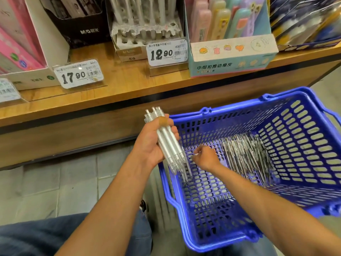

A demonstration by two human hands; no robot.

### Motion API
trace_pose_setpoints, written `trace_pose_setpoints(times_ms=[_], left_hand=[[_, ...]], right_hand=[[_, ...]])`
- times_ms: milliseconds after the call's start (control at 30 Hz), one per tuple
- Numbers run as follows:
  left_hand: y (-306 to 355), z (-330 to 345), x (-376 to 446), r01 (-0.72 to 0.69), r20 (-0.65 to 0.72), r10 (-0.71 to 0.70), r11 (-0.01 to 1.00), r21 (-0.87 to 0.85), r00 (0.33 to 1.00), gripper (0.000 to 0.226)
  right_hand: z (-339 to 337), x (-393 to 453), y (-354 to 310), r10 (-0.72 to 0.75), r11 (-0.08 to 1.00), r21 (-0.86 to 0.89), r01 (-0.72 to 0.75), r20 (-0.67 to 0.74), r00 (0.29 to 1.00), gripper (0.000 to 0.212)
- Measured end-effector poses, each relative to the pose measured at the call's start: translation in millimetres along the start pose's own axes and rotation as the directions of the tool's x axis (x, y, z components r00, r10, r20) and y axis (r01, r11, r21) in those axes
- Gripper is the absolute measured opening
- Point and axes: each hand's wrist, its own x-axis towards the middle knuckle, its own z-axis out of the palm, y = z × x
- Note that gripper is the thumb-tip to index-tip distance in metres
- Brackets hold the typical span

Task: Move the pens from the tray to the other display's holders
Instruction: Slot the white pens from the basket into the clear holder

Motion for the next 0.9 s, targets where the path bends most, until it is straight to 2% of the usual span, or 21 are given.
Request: trace_pose_setpoints(times_ms=[100,200,267,333,400,467,600,667,767,833,900], left_hand=[[1,-2,2,-0.001,0.011,0.001,1.0,-0.005,1.0,0.034],[-1,-6,4,-0.001,-0.016,0.001,1.0,-0.01,1.0,0.024],[-1,-8,4,0.004,-0.025,-0.004,1.0,-0.008,1.0,0.021],[-1,-8,3,0.012,-0.029,-0.012,1.0,-0.016,0.999,0.02],[-1,-6,2,0.015,-0.035,-0.016,1.0,-0.021,0.999,0.019],[-2,-3,1,0.019,-0.044,-0.02,1.0,-0.021,0.999,0.016],[-4,1,-3,0.03,-0.055,-0.03,1.0,-0.002,0.998,0.01],[-6,3,-4,0.032,-0.071,-0.031,0.999,0.021,0.997,0.008],[-9,8,-3,0.023,-0.091,-0.017,0.997,0.069,0.996,0.03],[-11,12,-5,0.03,-0.099,-0.021,0.995,0.09,0.995,0.027],[-12,15,-7,0.061,-0.086,-0.056,0.996,0.065,0.995,0.022]], right_hand=[[42,19,21,0.063,0.957,-0.289,-0.036,0.086,0.994,0.033],[66,28,32,0.088,0.898,-0.438,-0.046,0.078,0.993,0.051],[68,32,34,0.082,0.886,-0.461,-0.038,0.075,0.994,0.05],[60,30,33,0.074,0.903,-0.43,-0.019,0.11,0.991,0.036],[43,23,30,0.031,0.931,-0.364,0.035,0.172,0.985,0.02],[19,8,25,-0.032,0.969,-0.236,0.073,0.173,0.984,0.018],[-36,-44,4,-0.121,0.983,0.142,0.12,0.002,0.993,0.011],[-56,-76,-11,-0.114,0.915,0.375,0.149,-0.114,0.987,0.008],[-73,-115,-43,-0.14,0.741,0.613,0.273,-0.257,0.956,0.008],[-73,-130,-67,-0.197,0.676,0.649,0.35,-0.298,0.934,0.008],[-68,-137,-86,-0.255,0.691,0.593,0.413,-0.335,0.907,0.007]])
